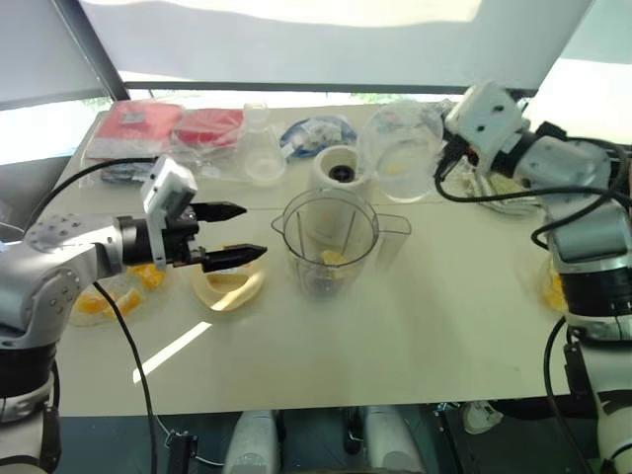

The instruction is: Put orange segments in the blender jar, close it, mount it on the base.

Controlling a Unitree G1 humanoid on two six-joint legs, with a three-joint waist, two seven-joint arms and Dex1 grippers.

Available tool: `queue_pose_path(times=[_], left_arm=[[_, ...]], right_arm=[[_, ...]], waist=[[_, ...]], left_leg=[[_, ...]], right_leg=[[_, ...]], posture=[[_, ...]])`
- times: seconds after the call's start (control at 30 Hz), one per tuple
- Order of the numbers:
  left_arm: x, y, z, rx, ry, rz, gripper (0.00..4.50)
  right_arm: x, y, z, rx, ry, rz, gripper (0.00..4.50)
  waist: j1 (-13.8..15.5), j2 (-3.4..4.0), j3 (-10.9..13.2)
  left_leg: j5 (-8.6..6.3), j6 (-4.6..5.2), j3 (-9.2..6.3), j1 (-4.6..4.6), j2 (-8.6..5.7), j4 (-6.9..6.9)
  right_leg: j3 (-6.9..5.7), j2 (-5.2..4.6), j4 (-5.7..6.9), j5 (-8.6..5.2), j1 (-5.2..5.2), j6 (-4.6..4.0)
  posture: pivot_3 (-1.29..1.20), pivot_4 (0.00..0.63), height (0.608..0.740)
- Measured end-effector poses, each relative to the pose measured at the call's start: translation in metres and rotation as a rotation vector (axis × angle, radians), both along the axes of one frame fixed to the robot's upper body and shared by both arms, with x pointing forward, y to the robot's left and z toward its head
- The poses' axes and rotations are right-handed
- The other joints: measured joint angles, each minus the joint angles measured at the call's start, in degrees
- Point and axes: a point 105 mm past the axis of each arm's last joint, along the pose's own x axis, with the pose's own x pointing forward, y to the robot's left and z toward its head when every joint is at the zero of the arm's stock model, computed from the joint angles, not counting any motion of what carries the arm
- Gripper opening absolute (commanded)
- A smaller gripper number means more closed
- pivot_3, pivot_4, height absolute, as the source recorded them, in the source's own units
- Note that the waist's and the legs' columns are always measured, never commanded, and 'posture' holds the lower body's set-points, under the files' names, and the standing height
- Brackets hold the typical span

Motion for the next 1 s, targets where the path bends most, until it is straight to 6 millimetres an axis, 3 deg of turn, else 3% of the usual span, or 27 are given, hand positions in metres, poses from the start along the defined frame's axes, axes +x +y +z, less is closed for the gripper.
queue_pose_path(times=[0.57, 1.0], left_arm=[[0.002, -0.003, 0.002, -0.014, -0.011, -0.002, 4.5], [0.003, -0.007, 0.002, -0.021, -0.014, -0.012, 4.5]], right_arm=[[-0.005, 0.019, 0.006, -0.318, -0.18, 0.047, 0.03], [-0.002, 0.019, 0.01, -0.402, -0.254, 0.038, 0.03]], waist=[[0.0, 0.0, 0.0], [-0.01, 0.0, 0.0]], left_leg=[[0.05, -0.08, 0.0, 0.0, 0.0, 0.02], [0.18, -0.32, 0.0, 0.01, 0.0, 0.03]], right_leg=[[0.0, 0.0, 0.02, 0.0, 0.0, 0.0], [0.0, 0.0, 0.05, 0.01, 0.0, -0.01]], posture=[[0.0, 0.15, 0.74], [0.0, 0.15, 0.74]])
